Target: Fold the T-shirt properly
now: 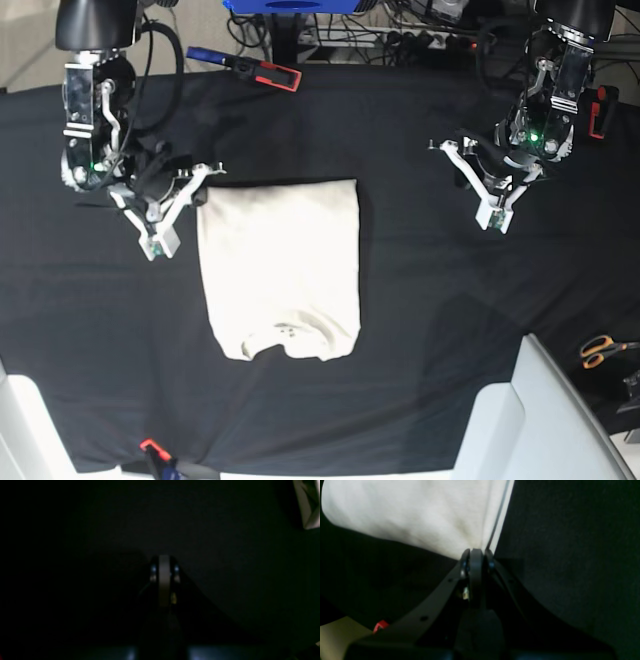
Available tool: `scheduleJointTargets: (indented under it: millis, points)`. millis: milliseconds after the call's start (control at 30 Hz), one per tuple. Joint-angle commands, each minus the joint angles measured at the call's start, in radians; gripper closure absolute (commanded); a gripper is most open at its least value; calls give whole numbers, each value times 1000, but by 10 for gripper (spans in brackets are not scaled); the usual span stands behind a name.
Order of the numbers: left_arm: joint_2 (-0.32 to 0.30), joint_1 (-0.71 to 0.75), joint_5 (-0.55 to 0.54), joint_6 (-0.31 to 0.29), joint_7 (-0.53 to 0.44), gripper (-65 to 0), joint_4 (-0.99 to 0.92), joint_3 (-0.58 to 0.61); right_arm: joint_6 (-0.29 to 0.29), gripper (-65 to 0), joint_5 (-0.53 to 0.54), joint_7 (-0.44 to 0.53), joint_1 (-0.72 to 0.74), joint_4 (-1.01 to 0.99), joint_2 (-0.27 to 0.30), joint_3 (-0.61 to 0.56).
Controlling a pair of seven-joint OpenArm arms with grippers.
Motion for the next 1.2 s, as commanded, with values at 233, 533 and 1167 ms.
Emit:
scheduleJointTargets:
  millis: [233, 533, 1167]
  points:
    - [-14, -9, -2, 4, -13, 0, 12, -7, 3, -15, 5, -27, -39, 70, -40, 6]
    - [-6, 6, 101, 4, -16, 0, 67, -1, -3, -279, -79, 10, -67, 104, -12, 44]
    - [26, 599, 321, 4, -285, 0, 389, 60, -146, -6, -403, 177, -696, 544, -66, 62]
